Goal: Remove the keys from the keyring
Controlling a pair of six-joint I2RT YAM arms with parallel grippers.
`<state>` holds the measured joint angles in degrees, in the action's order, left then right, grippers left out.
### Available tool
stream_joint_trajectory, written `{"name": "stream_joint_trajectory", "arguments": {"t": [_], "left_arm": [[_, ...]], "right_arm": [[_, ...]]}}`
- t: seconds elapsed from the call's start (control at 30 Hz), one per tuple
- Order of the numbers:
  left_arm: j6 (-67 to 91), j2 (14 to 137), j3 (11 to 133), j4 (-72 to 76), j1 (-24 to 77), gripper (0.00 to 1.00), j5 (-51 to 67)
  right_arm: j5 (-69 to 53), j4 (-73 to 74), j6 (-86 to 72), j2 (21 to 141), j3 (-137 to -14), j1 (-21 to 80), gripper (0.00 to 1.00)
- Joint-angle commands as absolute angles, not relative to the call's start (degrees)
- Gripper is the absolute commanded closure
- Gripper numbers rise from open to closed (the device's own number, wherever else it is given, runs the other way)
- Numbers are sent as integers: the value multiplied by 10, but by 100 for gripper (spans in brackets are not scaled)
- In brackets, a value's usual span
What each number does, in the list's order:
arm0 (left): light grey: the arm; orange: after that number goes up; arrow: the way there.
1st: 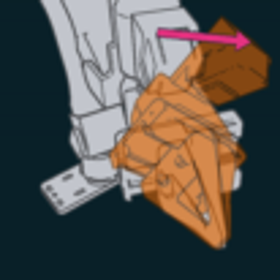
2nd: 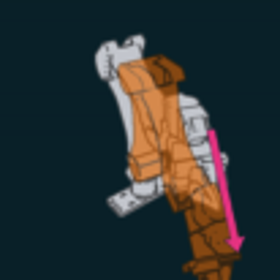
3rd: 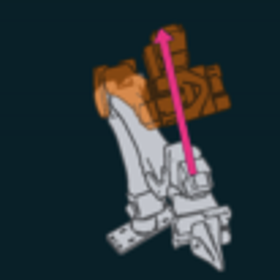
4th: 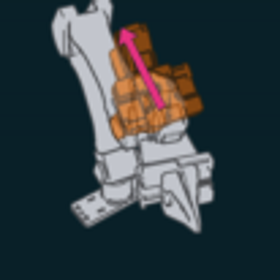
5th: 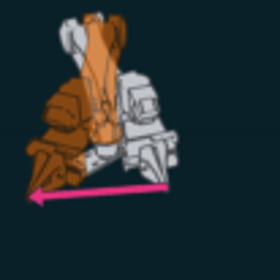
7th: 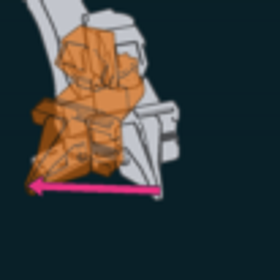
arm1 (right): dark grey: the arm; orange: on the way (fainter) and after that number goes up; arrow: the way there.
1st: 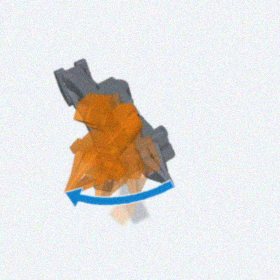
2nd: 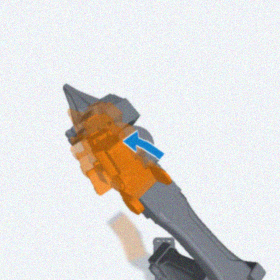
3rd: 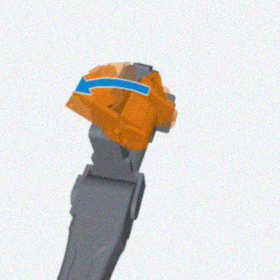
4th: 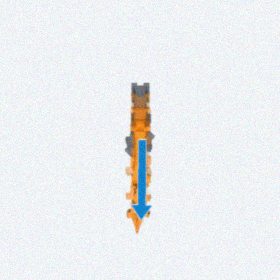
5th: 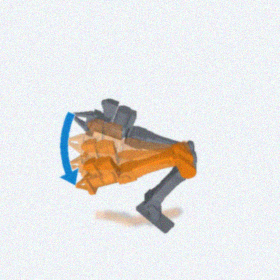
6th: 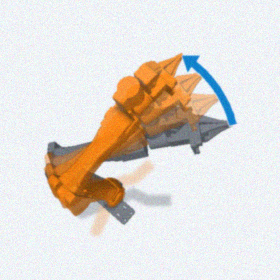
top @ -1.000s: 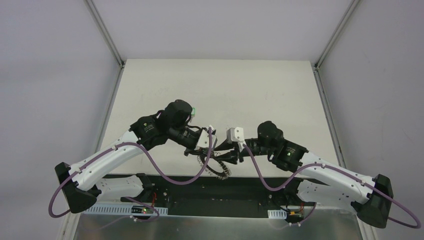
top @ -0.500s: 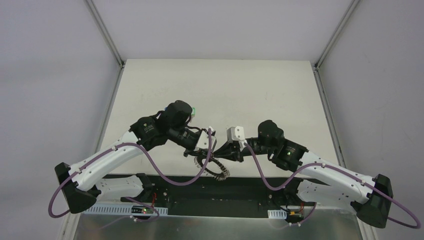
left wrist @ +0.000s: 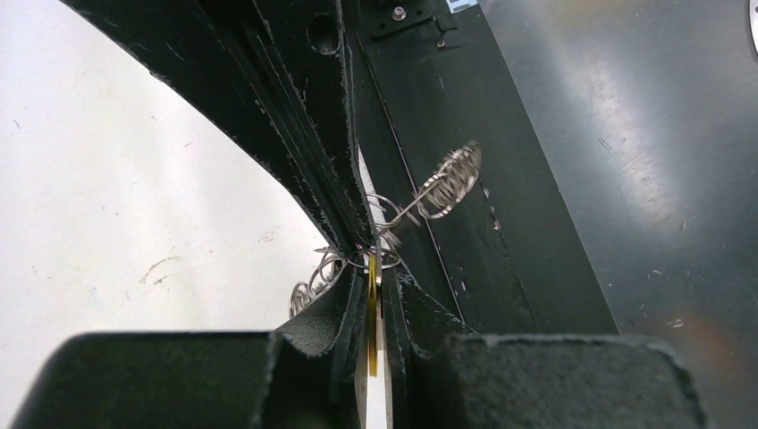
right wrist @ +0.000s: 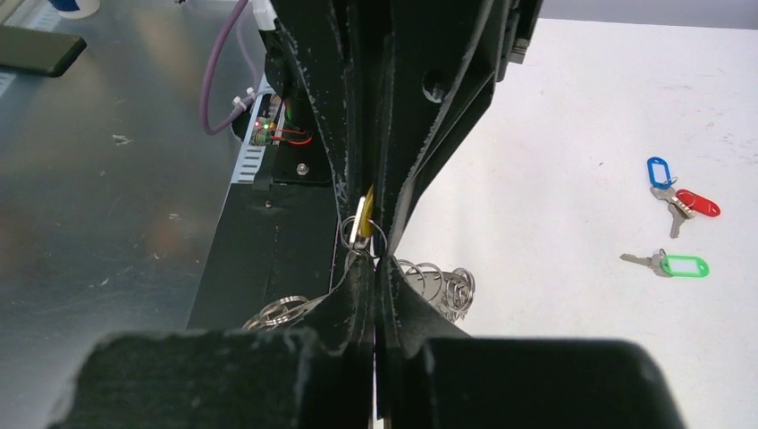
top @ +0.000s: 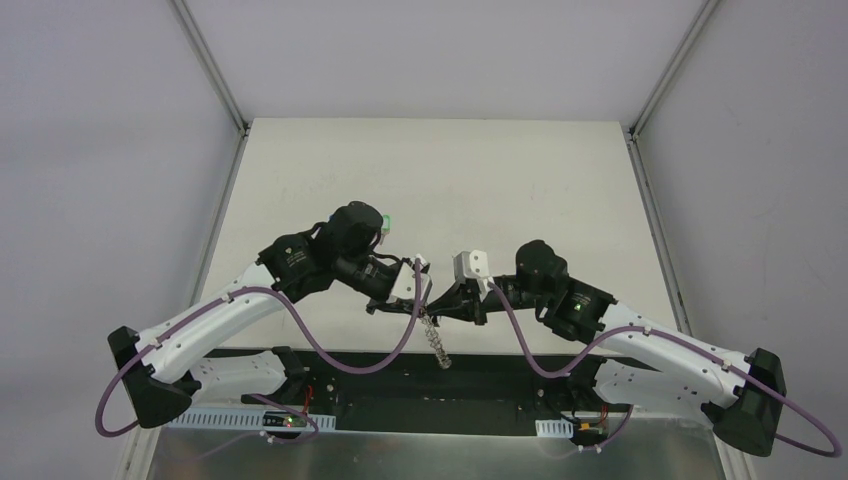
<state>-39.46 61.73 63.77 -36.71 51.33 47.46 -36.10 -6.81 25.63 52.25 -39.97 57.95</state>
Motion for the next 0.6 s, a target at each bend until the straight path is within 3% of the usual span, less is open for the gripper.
{"name": "stream_joint_trajectory", "arguments": {"t": [0.0,0.17,0.37,0.57], "left_arm": [[-407,597,638,-340,514,100,484],[-404,593,635,-333,513,100,477],[-402,592,633,-330,514,100,471],[-402,597,631,-329,514,100,469]], "right_arm": [[-331,-102,214,513,-410,581,100],[-242,-225,120,490,-364,580,100],[-126,-485,-48,475,-265,582,100],[-42,-604,-77,466,-204,591,100]]}}
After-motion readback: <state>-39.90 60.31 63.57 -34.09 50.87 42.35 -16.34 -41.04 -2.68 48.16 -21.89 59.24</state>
